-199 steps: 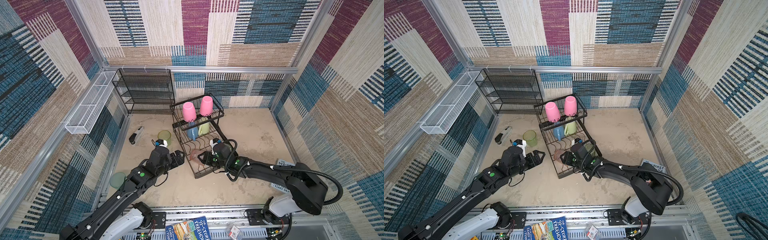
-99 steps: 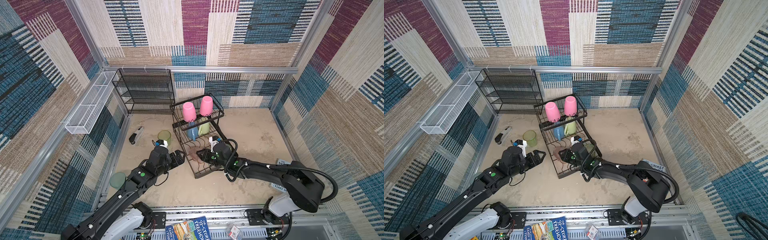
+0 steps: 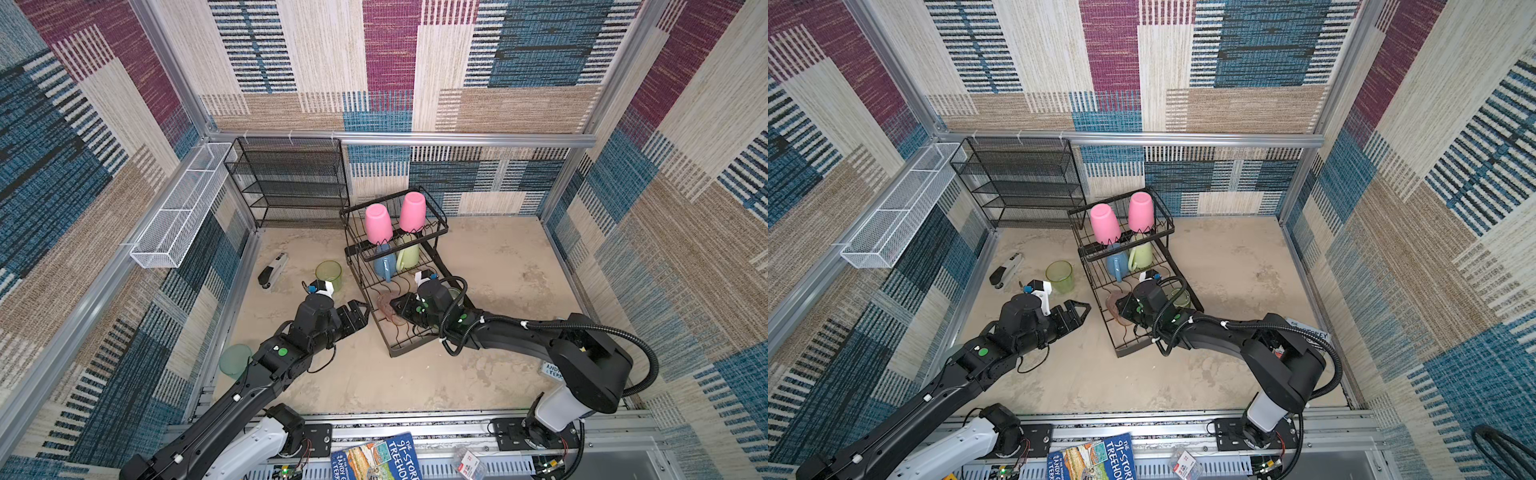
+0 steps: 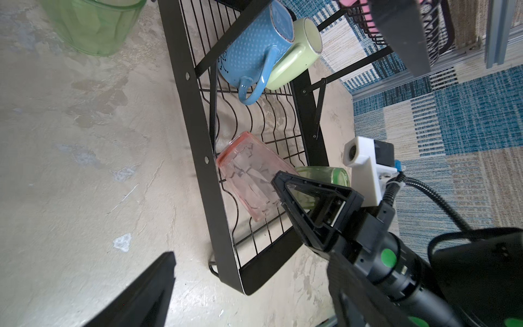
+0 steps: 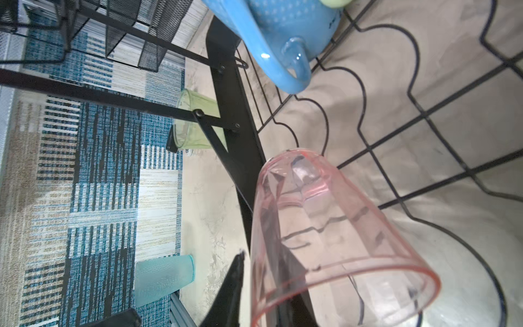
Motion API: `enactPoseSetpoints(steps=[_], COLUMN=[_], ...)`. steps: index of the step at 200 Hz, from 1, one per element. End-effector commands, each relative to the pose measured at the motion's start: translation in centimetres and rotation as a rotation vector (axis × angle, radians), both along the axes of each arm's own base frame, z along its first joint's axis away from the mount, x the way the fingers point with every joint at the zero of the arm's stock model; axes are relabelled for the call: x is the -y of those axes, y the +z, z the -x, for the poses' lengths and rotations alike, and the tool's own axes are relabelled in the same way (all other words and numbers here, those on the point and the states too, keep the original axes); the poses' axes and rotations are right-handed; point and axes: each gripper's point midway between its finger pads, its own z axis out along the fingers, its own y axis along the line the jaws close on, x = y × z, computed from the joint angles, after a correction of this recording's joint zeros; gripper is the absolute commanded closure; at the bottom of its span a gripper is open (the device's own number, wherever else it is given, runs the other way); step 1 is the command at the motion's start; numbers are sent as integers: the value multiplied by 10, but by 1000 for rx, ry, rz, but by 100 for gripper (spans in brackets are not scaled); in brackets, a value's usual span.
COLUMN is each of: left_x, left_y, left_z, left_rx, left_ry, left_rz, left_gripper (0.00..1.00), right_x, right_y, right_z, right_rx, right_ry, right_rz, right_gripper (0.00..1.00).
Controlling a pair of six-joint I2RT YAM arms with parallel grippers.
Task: Load cups into a dish rack
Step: Pick up the cup from the dish rack.
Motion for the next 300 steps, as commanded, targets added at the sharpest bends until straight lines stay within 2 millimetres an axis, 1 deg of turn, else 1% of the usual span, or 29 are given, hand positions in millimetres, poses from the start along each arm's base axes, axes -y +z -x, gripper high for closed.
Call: enactPoseSetpoints(steps=[1,19,31,43,49,60,81,110,128,159,178,212,220,252,279,300], left_x=[1,2,2,1,1,0,-1,0,6,24,36,46,48,56,66,73], left_y=[2,1,1,2,1,1,1,-1,1,2,5,24,29,47,48,53], left_z=[0,0,-1,0,0,0,0,0,1,-1,-6,-19,-23,-35,-45,-54], left_rx=[7,5,4,4,4,3,-4,-41,-78,-157,-193,-189,-190,-181,-215,-218], left_ry=[-6,-10,-10,-11,-10,-8,-5,7,15,22,30,66,75,84,87,77], left_rz=[11,16,18,19,17,18,24,60,123,282,414,593,628,758,819,874], left_gripper=[13,13,13,13,13,13,13,13,11,9,8,6,0,1,1,1], right_x=[5,4,2,-1,-2,-3,-2,3,5,4,5,15,17,22,21,19], right_y=[-1,1,0,-1,-2,-1,7,29,43,72,90,119,125,149,169,179], right_z=[-5,-9,-11,-13,-14,-14,-16,-16,-13,-1,9,26,28,37,45,49], right_rx=[-24,-27,-32,-35,-35,-32,-4,66,122,247,328,468,493,595,668,705], right_ry=[-53,-59,-59,-54,-50,-47,-47,-45,-26,43,82,124,130,154,180,202], right_rz=[-2,-12,-14,-17,-15,-14,-17,-12,-8,-13,-27,-73,-80,-118,-168,-192], right_gripper=[76,75,78,82,86,90,97,100,100,100,100,100,100,100,100,100])
